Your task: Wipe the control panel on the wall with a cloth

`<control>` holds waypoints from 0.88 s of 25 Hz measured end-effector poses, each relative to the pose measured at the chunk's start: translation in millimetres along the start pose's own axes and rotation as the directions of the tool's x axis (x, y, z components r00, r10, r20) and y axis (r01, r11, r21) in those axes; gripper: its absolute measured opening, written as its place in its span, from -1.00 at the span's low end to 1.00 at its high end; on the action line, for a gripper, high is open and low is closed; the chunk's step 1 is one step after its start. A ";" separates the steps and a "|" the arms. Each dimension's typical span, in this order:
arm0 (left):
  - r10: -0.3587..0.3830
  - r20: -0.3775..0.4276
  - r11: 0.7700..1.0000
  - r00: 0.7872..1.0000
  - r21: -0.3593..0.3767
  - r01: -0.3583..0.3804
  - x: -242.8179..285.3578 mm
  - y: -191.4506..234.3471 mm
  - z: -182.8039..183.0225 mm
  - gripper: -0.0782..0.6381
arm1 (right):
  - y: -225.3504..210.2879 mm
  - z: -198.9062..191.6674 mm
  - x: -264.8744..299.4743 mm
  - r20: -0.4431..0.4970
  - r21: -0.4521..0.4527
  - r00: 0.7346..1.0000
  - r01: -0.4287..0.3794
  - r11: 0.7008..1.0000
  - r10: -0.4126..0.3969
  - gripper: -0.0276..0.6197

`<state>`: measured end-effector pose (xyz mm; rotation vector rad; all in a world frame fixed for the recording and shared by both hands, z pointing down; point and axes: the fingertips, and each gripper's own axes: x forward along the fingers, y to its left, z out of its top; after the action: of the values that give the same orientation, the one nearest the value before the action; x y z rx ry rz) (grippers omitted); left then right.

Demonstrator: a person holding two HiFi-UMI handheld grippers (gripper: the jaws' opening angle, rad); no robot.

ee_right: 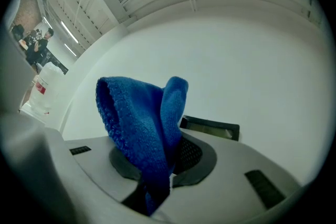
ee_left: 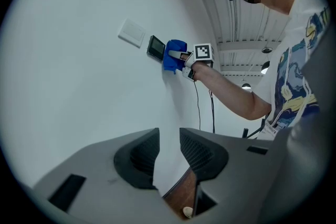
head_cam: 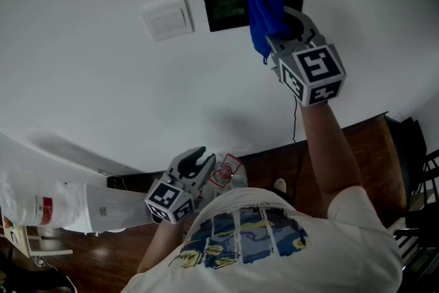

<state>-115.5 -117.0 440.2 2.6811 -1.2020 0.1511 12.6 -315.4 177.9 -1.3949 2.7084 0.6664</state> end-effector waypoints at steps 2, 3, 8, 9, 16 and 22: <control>-0.001 -0.002 1.000 1.000 0.002 0.001 2.9 -1.5 0.4 -0.51 | -3.0 5.9 -6.7 0.010 -0.010 1.000 0.001 1.000 -0.001 -0.63; -0.002 -0.002 1.000 1.000 0.003 0.002 5.0 -2.6 0.9 -0.51 | -5.0 7.4 -8.3 0.013 -0.011 1.000 0.002 1.000 -0.001 -0.63; -0.013 -0.003 1.000 1.000 0.011 0.013 18.7 -10.2 4.6 -0.51 | -21.8 5.3 -11.8 0.018 -0.005 1.000 0.016 1.000 -0.016 -0.63; -0.016 -0.004 1.000 1.000 0.013 0.016 21.4 -11.9 5.2 -0.51 | -25.9 4.5 -13.7 0.017 -0.007 1.000 0.020 1.000 -0.020 -0.63; -0.020 -0.012 1.000 1.000 0.019 0.020 41.6 -20.8 9.9 -0.51 | -65.3 -5.9 -30.0 0.010 -0.003 0.998 0.064 0.998 -0.064 -0.63; -0.029 -0.012 0.999 0.999 0.027 0.030 64.1 -30.8 15.6 -0.51 | -95.3 -17.0 -41.8 0.008 0.011 0.997 0.083 0.997 -0.083 -0.63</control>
<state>-49.7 -147.1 431.9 2.7158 -1.1645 0.1796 115.0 -338.1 167.8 -1.4895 2.6272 0.6501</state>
